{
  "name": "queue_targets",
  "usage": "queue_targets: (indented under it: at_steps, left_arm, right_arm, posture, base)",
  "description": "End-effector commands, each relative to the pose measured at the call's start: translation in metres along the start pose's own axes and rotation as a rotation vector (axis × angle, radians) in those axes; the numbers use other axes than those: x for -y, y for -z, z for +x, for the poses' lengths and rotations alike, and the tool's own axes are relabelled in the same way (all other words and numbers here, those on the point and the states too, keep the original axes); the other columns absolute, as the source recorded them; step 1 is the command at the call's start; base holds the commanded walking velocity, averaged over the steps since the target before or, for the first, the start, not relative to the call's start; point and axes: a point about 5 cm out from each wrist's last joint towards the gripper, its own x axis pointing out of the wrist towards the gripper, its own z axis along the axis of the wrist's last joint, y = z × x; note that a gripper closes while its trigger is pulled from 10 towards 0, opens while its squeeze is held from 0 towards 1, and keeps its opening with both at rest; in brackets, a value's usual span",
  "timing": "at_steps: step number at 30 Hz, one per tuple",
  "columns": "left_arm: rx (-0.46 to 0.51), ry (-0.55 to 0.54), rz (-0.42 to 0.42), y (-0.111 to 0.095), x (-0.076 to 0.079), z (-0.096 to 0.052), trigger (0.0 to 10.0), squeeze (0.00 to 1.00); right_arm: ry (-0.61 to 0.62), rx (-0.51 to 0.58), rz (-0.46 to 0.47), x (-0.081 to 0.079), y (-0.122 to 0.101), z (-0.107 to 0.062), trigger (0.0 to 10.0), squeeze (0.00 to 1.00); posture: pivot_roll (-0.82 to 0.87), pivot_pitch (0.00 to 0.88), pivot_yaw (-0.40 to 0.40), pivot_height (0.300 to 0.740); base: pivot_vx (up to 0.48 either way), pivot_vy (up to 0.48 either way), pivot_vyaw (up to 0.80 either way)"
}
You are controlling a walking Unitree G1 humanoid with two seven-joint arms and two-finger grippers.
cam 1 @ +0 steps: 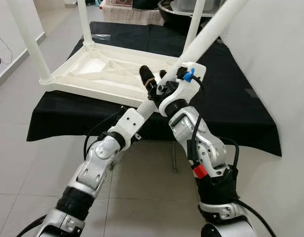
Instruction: Building children table
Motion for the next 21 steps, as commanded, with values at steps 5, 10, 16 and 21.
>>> queue_targets:
  at_steps: [5,10,16,21]
  left_arm:
    - [0.035,0.234,-0.217,-0.007,0.008,-0.033,10.0,0.00]
    - [0.004,0.400,-0.317,-0.006,0.018,-0.057,10.0,0.00]
    - [-0.041,0.500,-0.395,-0.005,0.024,-0.079,10.0,0.00]
    - [-0.075,0.598,-0.482,-0.006,0.032,-0.100,10.0,0.00]
  right_arm:
    - [-0.242,-0.090,0.025,0.014,0.010,-0.013,10.0,0.00]
    - [-0.480,-0.190,0.117,0.019,0.011,-0.023,10.0,0.00]
    - [-0.753,-0.305,0.187,0.015,0.005,-0.041,10.0,0.00]
    - [-0.957,-0.340,0.237,0.014,-0.006,-0.054,10.0,0.00]
  posture:
    - [0.12,0.089,-0.073,0.740]
    - [0.13,0.100,-0.068,0.740]
    - [0.14,0.111,-0.067,0.740]
    - [0.14,0.116,-0.067,0.740]
  base:
    - [0.000,0.000,0.00]
    - [0.000,0.000,0.00]
    - [0.000,0.000,0.00]
    - [0.000,0.000,0.00]
